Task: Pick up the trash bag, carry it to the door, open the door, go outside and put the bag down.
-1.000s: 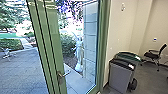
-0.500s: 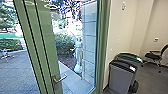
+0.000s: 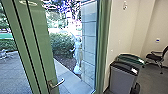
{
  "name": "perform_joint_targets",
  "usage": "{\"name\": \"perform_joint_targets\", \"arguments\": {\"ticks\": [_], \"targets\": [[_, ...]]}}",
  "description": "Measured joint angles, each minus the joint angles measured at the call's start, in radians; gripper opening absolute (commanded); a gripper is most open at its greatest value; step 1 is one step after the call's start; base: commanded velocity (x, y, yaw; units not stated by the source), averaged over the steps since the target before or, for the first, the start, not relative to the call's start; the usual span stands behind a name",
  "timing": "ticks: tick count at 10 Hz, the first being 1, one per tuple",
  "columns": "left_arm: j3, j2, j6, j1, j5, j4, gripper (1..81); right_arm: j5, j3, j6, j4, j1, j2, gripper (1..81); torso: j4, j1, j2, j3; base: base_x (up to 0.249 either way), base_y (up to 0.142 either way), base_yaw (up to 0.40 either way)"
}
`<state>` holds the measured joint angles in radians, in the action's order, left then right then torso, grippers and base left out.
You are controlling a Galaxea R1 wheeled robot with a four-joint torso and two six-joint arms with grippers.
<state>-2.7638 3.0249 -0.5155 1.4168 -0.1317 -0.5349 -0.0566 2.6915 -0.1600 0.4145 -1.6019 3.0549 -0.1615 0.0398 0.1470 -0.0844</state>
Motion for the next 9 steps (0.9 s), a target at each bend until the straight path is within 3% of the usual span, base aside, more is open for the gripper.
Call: {"name": "perform_joint_targets", "arguments": {"ticks": [7, 9], "targets": [[0.0, 0.0, -0.001, -0.001, 0.001, 0.0, 1.0, 0.0, 0.0, 0.0, -0.001, 0.003, 0.0, 81.1, 0.0, 0.0, 0.0, 0.0, 0.023, 0.0, 0.0], [0.0, 0.001, -0.001, 0.003, 0.063, 0.0, 1.0, 0.0, 0.0, 0.0, -0.001, 0.003, 0.0, 81.1, 0.0, 0.0, 0.0, 0.0, 0.0, 0.0, 0.0]]}}
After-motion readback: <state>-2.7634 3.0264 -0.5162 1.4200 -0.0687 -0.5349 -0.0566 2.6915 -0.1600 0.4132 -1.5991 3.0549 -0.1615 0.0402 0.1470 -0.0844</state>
